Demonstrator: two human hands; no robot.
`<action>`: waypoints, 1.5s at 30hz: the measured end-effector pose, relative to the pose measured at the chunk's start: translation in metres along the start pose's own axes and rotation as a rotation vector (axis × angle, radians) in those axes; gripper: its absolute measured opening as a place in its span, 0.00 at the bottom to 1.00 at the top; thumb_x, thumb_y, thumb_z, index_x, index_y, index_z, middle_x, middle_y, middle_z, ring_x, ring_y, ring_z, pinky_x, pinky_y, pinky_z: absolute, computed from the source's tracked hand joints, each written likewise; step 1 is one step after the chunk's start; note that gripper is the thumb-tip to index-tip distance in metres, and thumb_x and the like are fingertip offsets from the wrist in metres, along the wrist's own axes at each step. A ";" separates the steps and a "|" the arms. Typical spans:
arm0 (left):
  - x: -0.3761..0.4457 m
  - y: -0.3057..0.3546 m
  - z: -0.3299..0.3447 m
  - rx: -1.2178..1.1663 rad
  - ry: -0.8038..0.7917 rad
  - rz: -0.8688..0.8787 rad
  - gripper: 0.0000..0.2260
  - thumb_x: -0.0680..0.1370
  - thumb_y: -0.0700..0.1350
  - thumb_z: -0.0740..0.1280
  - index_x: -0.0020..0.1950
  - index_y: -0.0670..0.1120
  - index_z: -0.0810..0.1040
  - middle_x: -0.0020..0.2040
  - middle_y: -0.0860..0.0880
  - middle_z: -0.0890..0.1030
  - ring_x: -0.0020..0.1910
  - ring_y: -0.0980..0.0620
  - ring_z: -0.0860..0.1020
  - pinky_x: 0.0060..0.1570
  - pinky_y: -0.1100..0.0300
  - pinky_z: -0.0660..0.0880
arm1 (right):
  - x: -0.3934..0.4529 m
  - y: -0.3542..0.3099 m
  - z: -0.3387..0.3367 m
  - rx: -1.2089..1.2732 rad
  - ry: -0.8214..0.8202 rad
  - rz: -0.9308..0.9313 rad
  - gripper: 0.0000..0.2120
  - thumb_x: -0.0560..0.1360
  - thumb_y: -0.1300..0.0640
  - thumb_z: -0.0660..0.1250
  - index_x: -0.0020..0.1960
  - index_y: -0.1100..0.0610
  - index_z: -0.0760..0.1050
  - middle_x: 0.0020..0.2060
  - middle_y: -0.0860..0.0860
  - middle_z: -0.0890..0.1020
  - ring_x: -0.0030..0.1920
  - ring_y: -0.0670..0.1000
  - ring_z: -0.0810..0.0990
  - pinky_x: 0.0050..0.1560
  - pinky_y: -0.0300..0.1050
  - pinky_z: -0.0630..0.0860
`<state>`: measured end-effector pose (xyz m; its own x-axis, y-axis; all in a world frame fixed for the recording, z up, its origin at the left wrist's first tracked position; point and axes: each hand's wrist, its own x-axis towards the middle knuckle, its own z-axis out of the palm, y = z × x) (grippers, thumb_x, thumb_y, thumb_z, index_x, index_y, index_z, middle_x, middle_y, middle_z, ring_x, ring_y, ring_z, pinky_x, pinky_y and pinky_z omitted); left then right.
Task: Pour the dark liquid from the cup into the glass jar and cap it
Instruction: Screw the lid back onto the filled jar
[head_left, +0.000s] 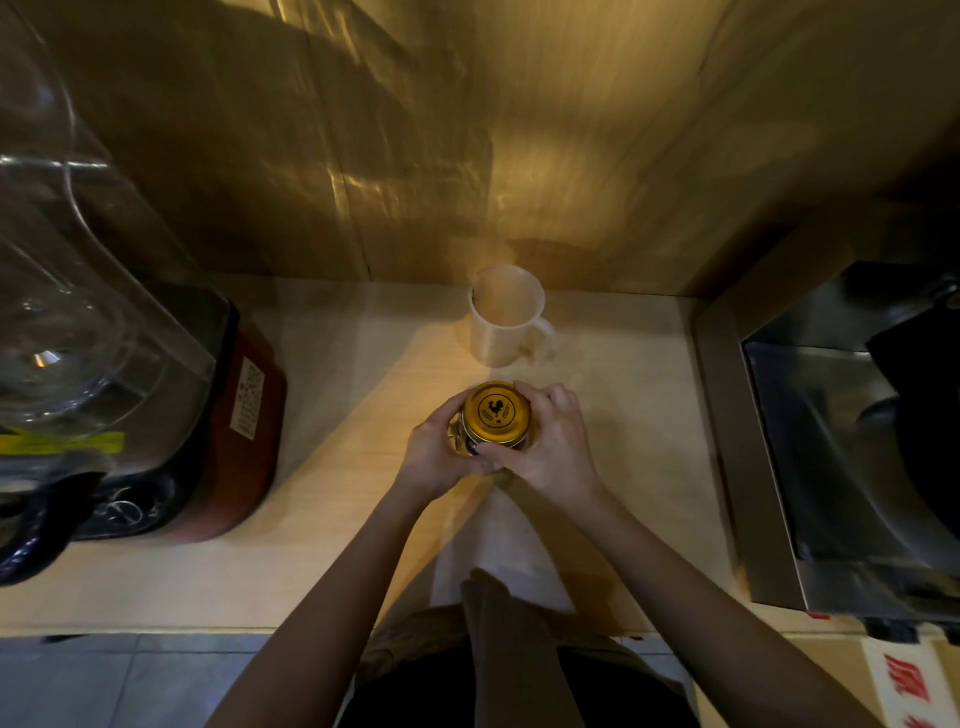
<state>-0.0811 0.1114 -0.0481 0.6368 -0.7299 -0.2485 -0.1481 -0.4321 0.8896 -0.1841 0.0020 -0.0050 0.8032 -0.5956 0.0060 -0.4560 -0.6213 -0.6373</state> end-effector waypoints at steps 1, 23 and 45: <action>0.000 0.000 0.000 0.005 -0.002 0.004 0.39 0.59 0.47 0.79 0.68 0.49 0.67 0.64 0.50 0.76 0.64 0.53 0.72 0.62 0.62 0.68 | -0.001 -0.001 0.002 -0.001 0.040 0.013 0.41 0.57 0.35 0.68 0.62 0.62 0.74 0.47 0.57 0.77 0.52 0.56 0.73 0.54 0.49 0.71; -0.001 0.001 -0.001 0.056 0.018 0.003 0.39 0.59 0.47 0.78 0.68 0.49 0.68 0.64 0.49 0.77 0.63 0.50 0.74 0.59 0.61 0.69 | 0.004 -0.026 0.006 -0.304 0.059 0.232 0.37 0.58 0.33 0.73 0.54 0.58 0.69 0.51 0.52 0.76 0.57 0.54 0.71 0.57 0.48 0.68; -0.002 0.008 -0.002 0.087 -0.015 0.010 0.42 0.56 0.58 0.77 0.67 0.51 0.68 0.60 0.52 0.78 0.59 0.56 0.74 0.58 0.61 0.69 | 0.028 0.000 -0.024 -0.070 -0.405 -0.104 0.42 0.61 0.52 0.79 0.70 0.57 0.65 0.56 0.56 0.69 0.60 0.54 0.69 0.62 0.46 0.70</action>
<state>-0.0820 0.1108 -0.0392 0.6237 -0.7420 -0.2460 -0.2199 -0.4685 0.8557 -0.1706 -0.0270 0.0136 0.9259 -0.2884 -0.2441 -0.3778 -0.7090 -0.5954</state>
